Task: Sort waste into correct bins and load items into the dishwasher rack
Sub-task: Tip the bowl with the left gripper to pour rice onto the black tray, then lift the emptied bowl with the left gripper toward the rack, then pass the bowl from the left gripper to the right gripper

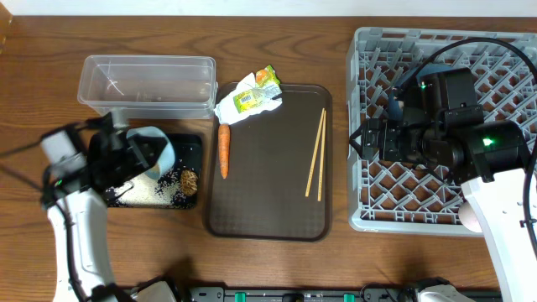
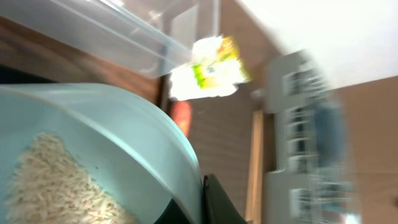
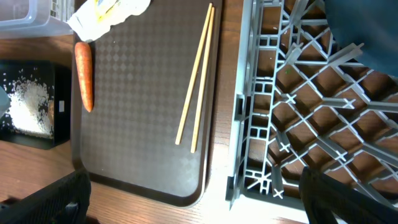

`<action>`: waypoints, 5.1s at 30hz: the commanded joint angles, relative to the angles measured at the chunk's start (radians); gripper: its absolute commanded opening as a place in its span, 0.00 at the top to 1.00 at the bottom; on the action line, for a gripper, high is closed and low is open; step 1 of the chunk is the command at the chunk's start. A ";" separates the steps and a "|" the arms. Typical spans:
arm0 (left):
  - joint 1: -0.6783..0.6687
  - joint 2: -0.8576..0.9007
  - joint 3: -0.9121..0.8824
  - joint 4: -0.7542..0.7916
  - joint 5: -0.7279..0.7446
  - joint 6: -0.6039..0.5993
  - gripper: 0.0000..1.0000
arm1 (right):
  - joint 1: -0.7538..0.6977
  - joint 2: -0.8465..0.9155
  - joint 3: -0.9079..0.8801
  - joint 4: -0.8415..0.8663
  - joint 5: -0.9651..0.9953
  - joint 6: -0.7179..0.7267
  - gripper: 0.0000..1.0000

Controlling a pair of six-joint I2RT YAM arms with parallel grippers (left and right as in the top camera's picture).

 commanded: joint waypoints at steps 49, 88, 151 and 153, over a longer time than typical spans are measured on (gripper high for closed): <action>0.196 0.219 -0.217 0.622 0.458 -0.507 0.93 | 0.010 0.000 0.010 0.025 -0.005 -0.012 0.01; -0.051 0.027 -0.233 0.888 0.442 -0.683 0.94 | -0.002 -0.009 0.010 -0.024 0.000 -0.050 0.01; -1.289 0.893 0.499 1.486 -0.264 -1.274 0.88 | -0.466 -0.145 0.019 -0.211 0.007 -0.049 0.01; -1.288 0.893 0.486 1.485 -0.266 -1.274 0.89 | -0.466 -0.145 0.019 -0.211 0.007 -0.049 0.01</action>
